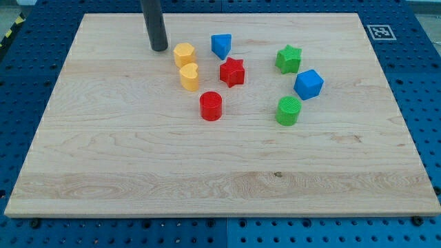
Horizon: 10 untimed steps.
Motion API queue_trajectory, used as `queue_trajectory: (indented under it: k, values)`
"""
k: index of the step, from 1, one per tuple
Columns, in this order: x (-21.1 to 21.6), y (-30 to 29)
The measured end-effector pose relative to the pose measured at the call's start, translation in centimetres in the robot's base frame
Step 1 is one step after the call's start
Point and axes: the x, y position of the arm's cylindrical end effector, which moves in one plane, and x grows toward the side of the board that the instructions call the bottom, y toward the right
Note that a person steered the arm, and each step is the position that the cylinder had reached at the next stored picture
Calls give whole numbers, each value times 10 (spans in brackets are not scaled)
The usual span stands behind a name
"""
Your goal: Place the hexagon at the top of heart
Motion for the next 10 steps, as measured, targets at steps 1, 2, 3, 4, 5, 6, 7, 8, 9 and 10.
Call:
queue_trajectory:
  k: [1, 2, 3, 4, 5, 6, 7, 8, 9, 10]
  values:
    - [-5, 17]
    - [-5, 31]
    - [-5, 41]
    - [-5, 50]
    - [2, 63]
    - [17, 78]
    - [26, 95]
    - [40, 106]
    - [50, 108]
    - [61, 108]
